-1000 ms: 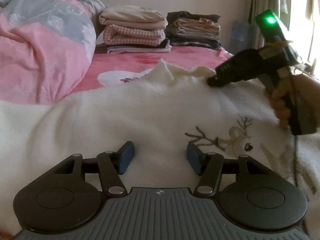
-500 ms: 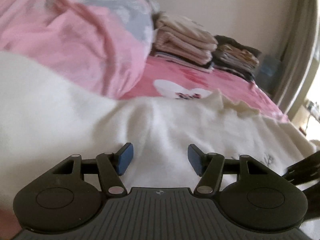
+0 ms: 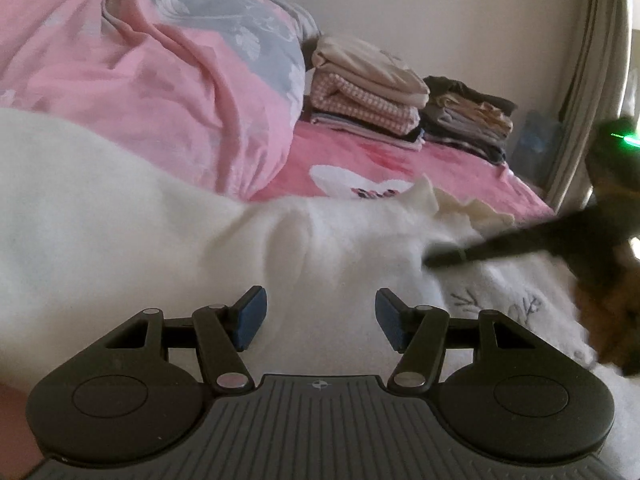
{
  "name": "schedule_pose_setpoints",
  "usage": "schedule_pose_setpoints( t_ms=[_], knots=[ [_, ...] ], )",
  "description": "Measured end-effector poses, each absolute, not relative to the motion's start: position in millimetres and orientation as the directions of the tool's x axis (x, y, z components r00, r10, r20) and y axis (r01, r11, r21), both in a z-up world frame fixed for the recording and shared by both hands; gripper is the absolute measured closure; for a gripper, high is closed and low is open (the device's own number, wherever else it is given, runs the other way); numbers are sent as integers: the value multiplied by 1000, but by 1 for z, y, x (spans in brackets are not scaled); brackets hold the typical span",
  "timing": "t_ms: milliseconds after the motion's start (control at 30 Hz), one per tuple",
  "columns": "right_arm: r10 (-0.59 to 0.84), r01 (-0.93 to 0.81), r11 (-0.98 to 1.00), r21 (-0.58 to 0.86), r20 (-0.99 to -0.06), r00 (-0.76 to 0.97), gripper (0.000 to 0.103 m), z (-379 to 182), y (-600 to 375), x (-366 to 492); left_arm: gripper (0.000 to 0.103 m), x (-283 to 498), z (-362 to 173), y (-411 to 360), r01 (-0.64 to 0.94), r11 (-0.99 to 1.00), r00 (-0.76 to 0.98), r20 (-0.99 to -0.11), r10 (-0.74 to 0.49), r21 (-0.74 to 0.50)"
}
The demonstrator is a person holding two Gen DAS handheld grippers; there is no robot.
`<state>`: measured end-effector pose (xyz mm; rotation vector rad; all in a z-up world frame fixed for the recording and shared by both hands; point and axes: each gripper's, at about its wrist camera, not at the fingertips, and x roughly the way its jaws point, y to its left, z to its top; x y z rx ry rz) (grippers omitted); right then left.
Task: Fold clothes
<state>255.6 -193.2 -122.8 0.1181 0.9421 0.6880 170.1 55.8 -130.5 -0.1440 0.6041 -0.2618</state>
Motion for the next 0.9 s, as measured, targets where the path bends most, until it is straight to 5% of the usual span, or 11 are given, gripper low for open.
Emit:
schedule_pose_setpoints(
  t_ms=[67, 167, 267, 367, 467, 633, 700, 733, 800, 900],
  knots=[
    [618, -597, 716, 362, -726, 300, 77, -125, -177, 243, 43, 172, -133, 56, 190, 961, 785, -557, -272, -201],
    [552, -544, 779, 312, -753, 358, 82, -134, -174, 265, 43, 171, -137, 54, 185, 967, 785, -566, -254, -178],
    [494, -230, 867, 442, -704, 510, 96, -133, -223, 310, 43, 170, -137, 50, 177, 971, 791, -565, -236, -158],
    [389, 34, 845, 534, -655, 649, 86, -121, -284, 307, 43, 170, -135, 48, 174, 971, 786, -570, -237, -163],
    [426, 0, 835, 550, -647, 632, 85, -102, -321, 273, 42, 168, -131, 49, 197, 964, 771, -579, -266, -181],
    [646, -130, 749, 649, -673, 360, 81, -109, -341, 219, 42, 166, -131, 40, 250, 954, 748, -593, -299, -166],
    [604, -175, 795, 581, -730, 320, 81, -118, -337, 209, 42, 166, -132, 34, 268, 952, 742, -598, -302, -149],
    [541, -164, 840, 517, -774, 329, 82, -125, -337, 212, 42, 166, -132, 31, 271, 952, 741, -600, -301, -142],
    [505, -96, 854, 511, -771, 388, 103, -140, -357, 229, 42, 166, -132, 26, 276, 952, 739, -605, -297, -130],
    [414, 57, 848, 527, -724, 552, 103, -144, -397, 252, 42, 163, -133, 21, 290, 953, 741, -608, -285, -94]
  ],
)
